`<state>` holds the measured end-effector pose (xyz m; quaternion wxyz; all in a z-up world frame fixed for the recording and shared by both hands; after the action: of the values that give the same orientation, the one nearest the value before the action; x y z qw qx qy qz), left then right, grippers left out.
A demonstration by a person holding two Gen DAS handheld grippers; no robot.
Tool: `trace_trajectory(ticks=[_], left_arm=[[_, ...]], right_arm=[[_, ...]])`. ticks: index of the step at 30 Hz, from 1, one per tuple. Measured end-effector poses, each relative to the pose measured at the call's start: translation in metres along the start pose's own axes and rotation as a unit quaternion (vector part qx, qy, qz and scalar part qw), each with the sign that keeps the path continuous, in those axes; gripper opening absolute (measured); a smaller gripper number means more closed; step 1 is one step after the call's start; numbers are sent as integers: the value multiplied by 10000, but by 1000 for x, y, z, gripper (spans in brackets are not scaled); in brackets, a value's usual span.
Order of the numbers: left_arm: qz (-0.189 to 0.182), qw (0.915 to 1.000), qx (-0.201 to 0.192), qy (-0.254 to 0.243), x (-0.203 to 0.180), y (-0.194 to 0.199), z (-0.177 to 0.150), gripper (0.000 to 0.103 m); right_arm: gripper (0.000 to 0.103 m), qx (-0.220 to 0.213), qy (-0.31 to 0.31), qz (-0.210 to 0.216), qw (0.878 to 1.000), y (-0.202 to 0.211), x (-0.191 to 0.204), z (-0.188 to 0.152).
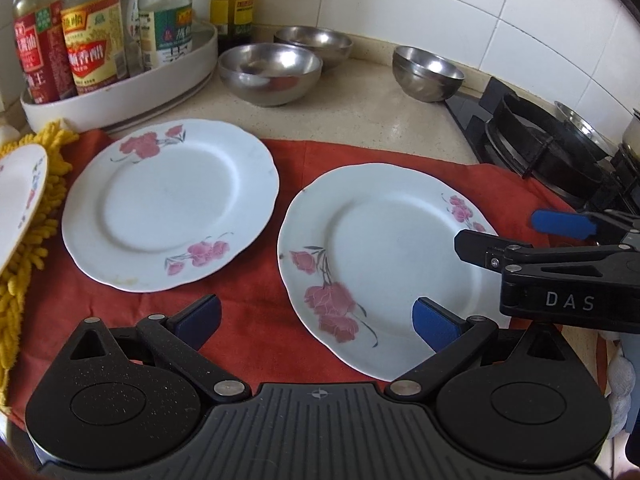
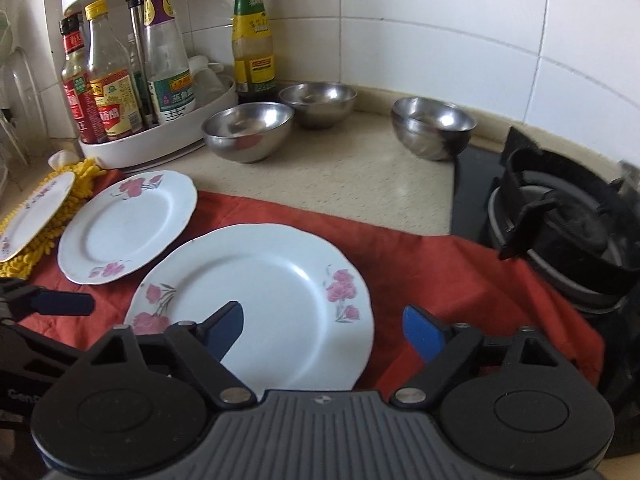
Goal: Organize plates and bowls
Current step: 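Move the right gripper to the rim of the pink-flower plate by the stove, then close the right gripper on the plate rim and lift it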
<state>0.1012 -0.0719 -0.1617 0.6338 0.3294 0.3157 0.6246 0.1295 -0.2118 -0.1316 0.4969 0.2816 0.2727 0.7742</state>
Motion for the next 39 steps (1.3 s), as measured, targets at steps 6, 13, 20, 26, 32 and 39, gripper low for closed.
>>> trace_trajectory(ticks=[6,13,20,26,32,39], left_arm=[[2,9997,199,130,-3,-12,0,101],[-177,9996,130,193,-10,-16,3,100],[-96,9998,100,-175,-23,-22,4,102],[-206,9995,74,-239,-33,-22,8,99],[-264,9996,62,-70,-34,-21,11,99],[-236,9994,-230,-130,-44,-11,19,98]], right_arm=[[72,272,-1,456,9986,-18,-3,-1],[68,488,-48,804,9956,-27,-10,-1],[63,694,57,962,9929,-31,-13,-6],[57,732,-4,1084,9914,-30,-19,-4],[56,746,-151,1254,9892,-25,-23,-3],[56,631,-148,1321,9891,-12,-30,6]])
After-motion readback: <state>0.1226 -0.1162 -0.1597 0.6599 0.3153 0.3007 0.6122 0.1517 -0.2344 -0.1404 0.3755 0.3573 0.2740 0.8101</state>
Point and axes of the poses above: each gripper's, at about its wrist camera, not at the fingertips, and y roughly against the way its jaws point, x to its left, z to its top, the point moved 10 cm from there along -y, roughly the way its jaws point, and after that the axes turned 10 degrees about z, right-handed, at the moved point
